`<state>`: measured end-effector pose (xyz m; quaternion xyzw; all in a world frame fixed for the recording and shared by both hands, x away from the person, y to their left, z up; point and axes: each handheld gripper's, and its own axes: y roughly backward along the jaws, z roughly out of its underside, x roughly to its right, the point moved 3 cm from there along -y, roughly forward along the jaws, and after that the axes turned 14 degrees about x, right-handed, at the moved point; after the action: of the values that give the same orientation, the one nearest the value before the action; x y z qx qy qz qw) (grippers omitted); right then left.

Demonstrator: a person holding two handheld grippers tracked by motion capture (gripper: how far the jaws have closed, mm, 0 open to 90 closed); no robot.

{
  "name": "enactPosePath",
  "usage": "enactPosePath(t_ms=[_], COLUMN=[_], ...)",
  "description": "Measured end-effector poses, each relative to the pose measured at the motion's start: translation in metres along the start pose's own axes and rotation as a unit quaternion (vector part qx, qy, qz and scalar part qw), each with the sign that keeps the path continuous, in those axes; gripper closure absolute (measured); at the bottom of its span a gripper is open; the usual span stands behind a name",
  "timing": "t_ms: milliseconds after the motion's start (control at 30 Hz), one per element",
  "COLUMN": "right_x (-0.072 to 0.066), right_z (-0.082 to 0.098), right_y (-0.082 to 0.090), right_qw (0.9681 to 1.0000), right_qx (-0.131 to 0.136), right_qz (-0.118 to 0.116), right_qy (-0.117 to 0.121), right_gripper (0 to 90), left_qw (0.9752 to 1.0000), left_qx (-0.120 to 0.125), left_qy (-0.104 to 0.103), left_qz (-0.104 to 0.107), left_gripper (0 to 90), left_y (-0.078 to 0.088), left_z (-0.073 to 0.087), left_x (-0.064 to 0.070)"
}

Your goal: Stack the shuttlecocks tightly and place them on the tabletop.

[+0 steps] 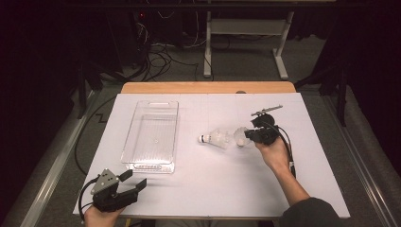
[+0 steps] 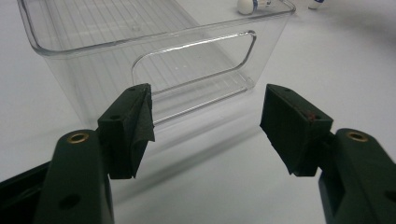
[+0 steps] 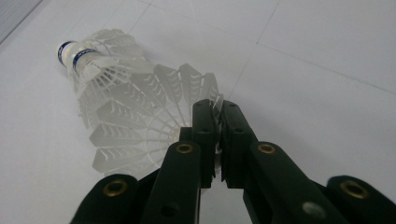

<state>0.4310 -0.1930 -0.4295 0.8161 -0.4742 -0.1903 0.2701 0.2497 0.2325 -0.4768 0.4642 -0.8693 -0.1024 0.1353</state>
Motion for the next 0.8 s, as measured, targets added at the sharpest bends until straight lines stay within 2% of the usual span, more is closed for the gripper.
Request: enactPosePath(t_ms=[333,800], right_x=[0.006,0.015], right_z=[0.009,0.020], right_y=[0.005,0.007], right_qw=[0.9995,0.9987], right_qx=[-0.029,-0.050], right_qz=[0.001,-0.002], right_qy=[0.008,-0.005], right_gripper=[85.8,83.4], left_qw=[1.0000,1.0000], left_qx=[-0.003,-0.004], left_qy=[-0.001,-0.002], left_qz=[0.002,0.003], left_gripper=[35.2,35.2], left_y=[-0.001,-0.001], left_z=[0.000,0.000], left_x=[0.001,0.001])
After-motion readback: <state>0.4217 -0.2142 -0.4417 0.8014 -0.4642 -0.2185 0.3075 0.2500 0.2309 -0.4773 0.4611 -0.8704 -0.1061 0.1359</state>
